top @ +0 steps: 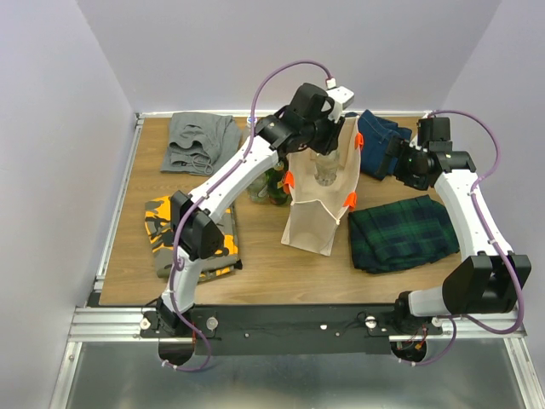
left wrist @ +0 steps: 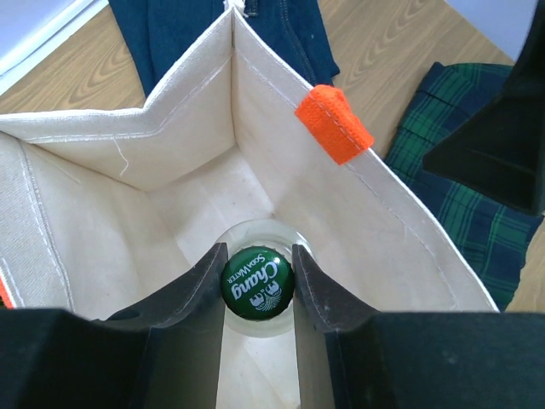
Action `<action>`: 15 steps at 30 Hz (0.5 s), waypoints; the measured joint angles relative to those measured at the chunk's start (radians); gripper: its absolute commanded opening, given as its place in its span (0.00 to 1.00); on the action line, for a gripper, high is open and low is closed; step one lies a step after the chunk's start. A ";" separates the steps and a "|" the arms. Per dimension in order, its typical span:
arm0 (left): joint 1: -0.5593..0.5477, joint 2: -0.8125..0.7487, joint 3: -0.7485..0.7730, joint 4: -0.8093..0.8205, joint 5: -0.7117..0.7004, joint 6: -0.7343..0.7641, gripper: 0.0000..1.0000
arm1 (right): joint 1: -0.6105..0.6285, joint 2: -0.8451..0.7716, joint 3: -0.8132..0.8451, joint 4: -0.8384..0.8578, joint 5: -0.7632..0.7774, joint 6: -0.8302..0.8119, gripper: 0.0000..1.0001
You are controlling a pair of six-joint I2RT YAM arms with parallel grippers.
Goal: Take the beverage out of the canvas bag
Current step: Take out the drink from the canvas bag, then place the drink at the center of the board.
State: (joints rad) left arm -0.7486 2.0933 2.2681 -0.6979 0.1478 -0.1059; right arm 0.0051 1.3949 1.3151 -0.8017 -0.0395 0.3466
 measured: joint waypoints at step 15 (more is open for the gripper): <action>0.000 -0.082 0.005 -0.044 0.007 0.000 0.00 | 0.000 0.000 0.000 0.000 0.000 0.000 1.00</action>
State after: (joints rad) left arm -0.7486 2.0117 2.2730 -0.7418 0.1547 -0.1059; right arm 0.0055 1.3949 1.3151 -0.8017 -0.0395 0.3470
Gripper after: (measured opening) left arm 0.400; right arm 0.998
